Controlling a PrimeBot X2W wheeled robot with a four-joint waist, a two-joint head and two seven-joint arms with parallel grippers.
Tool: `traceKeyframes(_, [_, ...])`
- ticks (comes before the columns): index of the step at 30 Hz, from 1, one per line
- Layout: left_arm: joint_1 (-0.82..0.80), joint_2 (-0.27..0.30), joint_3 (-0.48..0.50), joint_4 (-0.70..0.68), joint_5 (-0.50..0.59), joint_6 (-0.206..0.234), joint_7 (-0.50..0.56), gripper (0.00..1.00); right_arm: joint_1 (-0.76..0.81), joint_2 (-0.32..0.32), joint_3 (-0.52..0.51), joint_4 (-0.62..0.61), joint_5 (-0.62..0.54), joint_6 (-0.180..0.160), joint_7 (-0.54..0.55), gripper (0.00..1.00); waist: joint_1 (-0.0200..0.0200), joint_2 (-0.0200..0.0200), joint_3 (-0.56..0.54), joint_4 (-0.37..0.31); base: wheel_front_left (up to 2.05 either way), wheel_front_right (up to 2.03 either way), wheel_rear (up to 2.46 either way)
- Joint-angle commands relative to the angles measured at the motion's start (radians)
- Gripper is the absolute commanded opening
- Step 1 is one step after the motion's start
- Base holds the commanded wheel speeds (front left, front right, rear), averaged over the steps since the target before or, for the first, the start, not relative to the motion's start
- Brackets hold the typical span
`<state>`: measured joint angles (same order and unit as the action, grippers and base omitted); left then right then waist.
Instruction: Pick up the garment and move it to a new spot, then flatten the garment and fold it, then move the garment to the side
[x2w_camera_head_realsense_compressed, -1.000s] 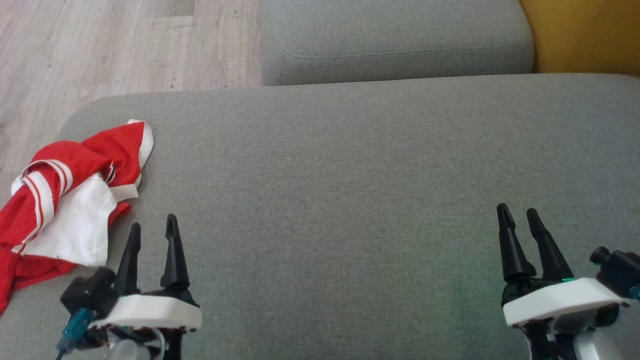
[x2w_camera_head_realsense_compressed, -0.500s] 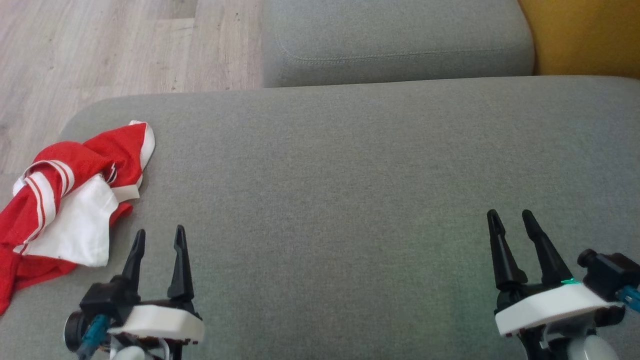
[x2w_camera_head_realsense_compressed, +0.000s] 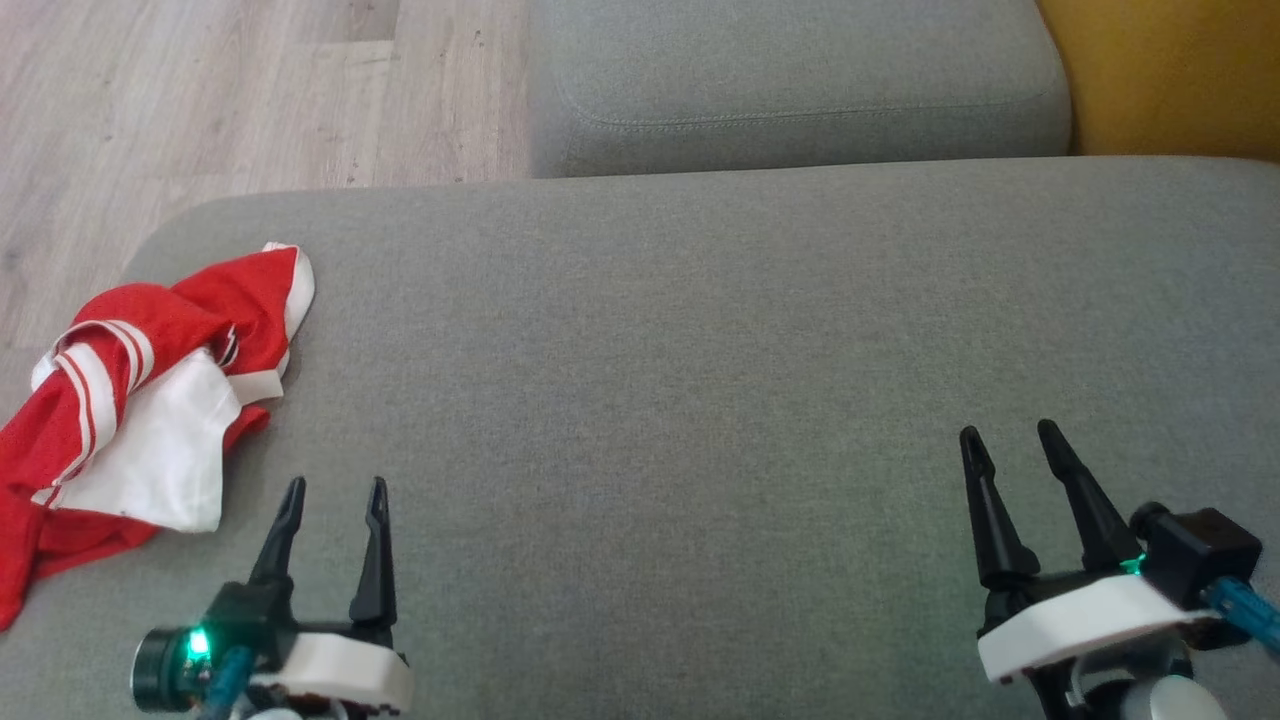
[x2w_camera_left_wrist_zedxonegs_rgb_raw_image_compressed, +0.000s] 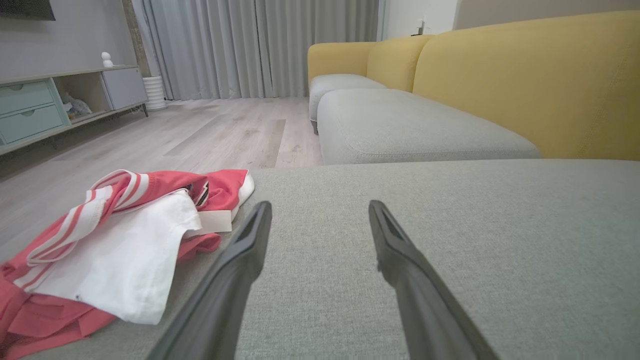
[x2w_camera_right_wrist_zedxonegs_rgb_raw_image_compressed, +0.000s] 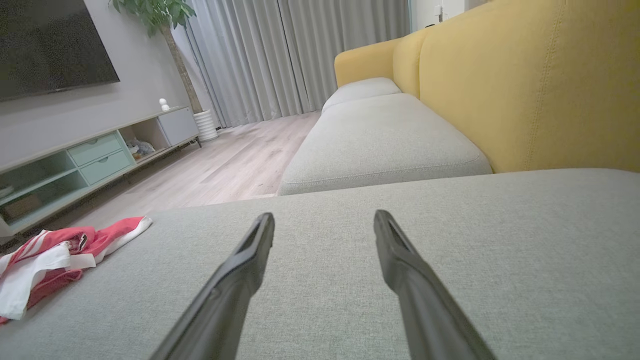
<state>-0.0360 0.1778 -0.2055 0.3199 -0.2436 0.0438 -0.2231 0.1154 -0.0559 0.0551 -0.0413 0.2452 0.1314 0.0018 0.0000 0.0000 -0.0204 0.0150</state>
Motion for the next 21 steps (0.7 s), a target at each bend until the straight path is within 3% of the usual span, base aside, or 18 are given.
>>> traceKeyframes(1, [-0.055,0.023,0.017,-0.019,0.033,0.006,-0.023,1.00,-0.016,-0.003,0.015,-0.047,-0.037,-0.001,0.004,1.00,0.0000,0.0000,-0.001,0.000,0.00,0.00,0.00])
traceKeyframes(6, [-0.062,0.027,0.008,0.005,0.078,0.014,-0.037,1.00,-0.006,0.002,0.002,-0.057,-0.084,-0.001,0.007,1.00,0.0000,0.0000,-0.003,0.001,0.00,0.00,0.00])
traceKeyframes(21, [-0.065,0.018,0.013,0.040,0.030,0.016,-0.009,1.00,-0.005,0.005,-0.016,-0.051,-0.046,-0.001,0.020,1.00,0.0000,0.0000,-0.003,0.000,0.00,0.00,0.00])
